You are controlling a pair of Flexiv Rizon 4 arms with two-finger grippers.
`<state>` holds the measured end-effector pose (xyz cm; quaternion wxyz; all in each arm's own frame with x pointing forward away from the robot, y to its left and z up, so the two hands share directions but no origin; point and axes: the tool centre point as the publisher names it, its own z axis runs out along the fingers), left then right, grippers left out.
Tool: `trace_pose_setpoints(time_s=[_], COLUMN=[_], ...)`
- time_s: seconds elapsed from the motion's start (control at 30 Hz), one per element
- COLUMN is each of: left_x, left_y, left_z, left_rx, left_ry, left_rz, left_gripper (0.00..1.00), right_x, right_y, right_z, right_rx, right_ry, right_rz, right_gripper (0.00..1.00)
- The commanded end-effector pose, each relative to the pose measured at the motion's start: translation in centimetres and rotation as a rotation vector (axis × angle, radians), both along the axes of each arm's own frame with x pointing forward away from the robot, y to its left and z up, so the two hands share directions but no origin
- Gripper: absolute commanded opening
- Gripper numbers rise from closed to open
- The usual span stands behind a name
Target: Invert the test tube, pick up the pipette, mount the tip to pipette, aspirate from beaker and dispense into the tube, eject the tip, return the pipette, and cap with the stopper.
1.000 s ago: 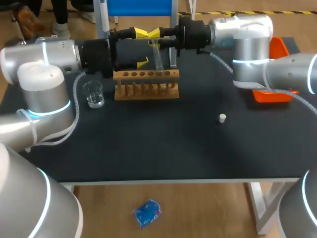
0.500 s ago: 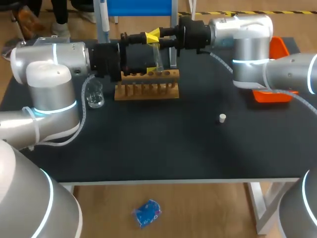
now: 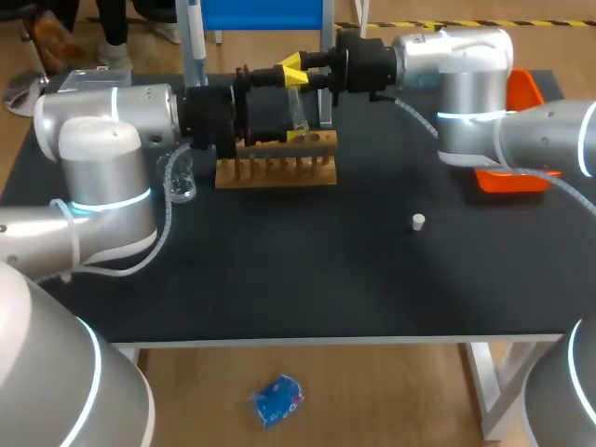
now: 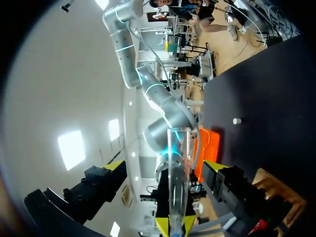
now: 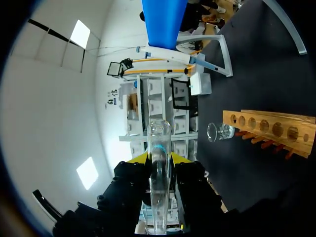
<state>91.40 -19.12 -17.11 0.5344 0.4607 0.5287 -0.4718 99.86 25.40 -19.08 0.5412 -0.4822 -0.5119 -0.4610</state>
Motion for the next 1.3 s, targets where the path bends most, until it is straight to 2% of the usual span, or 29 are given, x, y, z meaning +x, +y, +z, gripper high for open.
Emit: trace_pose_setpoints(time_s=[0.03,0.13,0.17,0.23,0.27,0.3,0.4,0.47,0.63,0.77,0.83,0.9,0.93,0.97,1.0,1.03,1.1,1.13,1.17,1.23,1.27,1.3], left_x=[0.56,0.66,0.7,0.74,0.75,0.78,0.77,0.76,0.68,0.63,0.6,0.59,0.58,0.56,0.55,0.54,0.54,0.53,0.53,0.52,0.52,0.52], left_y=[0.57,0.65,0.67,0.67,0.67,0.63,0.48,0.43,0.31,0.14,0.06,-0.03,-0.05,-0.11,-0.13,-0.14,-0.14,-0.14,-0.15,-0.15,-0.15,-0.15], left_z=[-0.42,-0.51,-0.54,-0.56,-0.57,-0.58,-0.59,-0.63,-0.65,-0.59,-0.54,-0.49,-0.48,-0.47,-0.48,-0.48,-0.48,-0.48,-0.48,-0.48,-0.48,-0.48], left_rx=[-0.001,0.0,0.001,0.003,0.003,0.003,0.014,0.016,0.019,0.023,0.024,0.025,0.026,0.028,0.029,0.029,0.031,0.032,0.032,0.032,0.031,0.031], left_ry=[-0.001,0.001,0.002,0.001,0.001,0.001,-0.002,-0.002,-0.003,-0.009,-0.011,-0.015,-0.015,-0.017,-0.017,-0.018,-0.018,-0.018,-0.018,-0.018,-0.018,-0.018], left_rz=[-0.017,-0.014,-0.013,-0.012,-0.012,-0.013,-0.018,-0.019,-0.024,-0.034,-0.037,-0.042,-0.043,-0.046,-0.046,-0.048,-0.049,-0.049,-0.049,-0.049,-0.049,-0.048], left_gripper=[1.0,1.0,0.97,0.85,0.68,0.34,0.28,0.31,0.24,0.26,0.14,0.19,0.11,0.12,0.26,0.33,0.35,0.44,0.47,0.4,0.32,0.08], right_x=[-0.02,-0.02,-0.02,-0.02,-0.02,-0.02,-0.02,-0.02,-0.02,-0.02,-0.02,-0.02,-0.02,-0.02,-0.02,-0.02,-0.02,-0.02,-0.02,-0.02,-0.02,-0.02], right_y=[-0.06,-0.06,-0.06,-0.06,-0.06,-0.06,-0.06,-0.06,-0.06,-0.06,-0.06,-0.06,-0.06,-0.06,-0.06,-0.06,-0.06,-0.06,-0.06,-0.06,-0.06,-0.06], right_z=[0.07,0.07,0.07,0.07,0.07,0.07,0.07,0.07,0.07,0.07,0.07,0.07,0.07,0.07,0.07,0.07,0.07,0.07,0.07,0.07,0.07,0.07], right_rx=[-0.003,-0.003,-0.003,-0.003,-0.003,-0.003,-0.003,-0.003,-0.003,-0.003,-0.003,-0.003,-0.003,-0.003,-0.003,-0.003,-0.003,-0.003,-0.003,-0.003,-0.003,-0.003], right_ry=[-0.001,-0.001,-0.001,-0.001,-0.001,-0.001,-0.001,-0.001,-0.001,-0.001,-0.001,-0.001,-0.001,-0.001,-0.001,-0.001,-0.001,-0.001,-0.001,-0.001,-0.001,-0.001], right_rz=[0.0,0.0,0.0,0.0,0.0,0.0,0.0,0.0,0.0,0.0,0.0,0.0,0.0,0.0,0.0,0.0,0.0,0.0,0.0,0.0,0.0,0.0], right_gripper=[0.0,0.0,0.0,0.0,0.0,0.0,0.0,0.0,0.0,0.0,0.0,0.0,0.0,0.0,0.0,0.0,0.0,0.0,0.0,0.0,0.0,0.0])
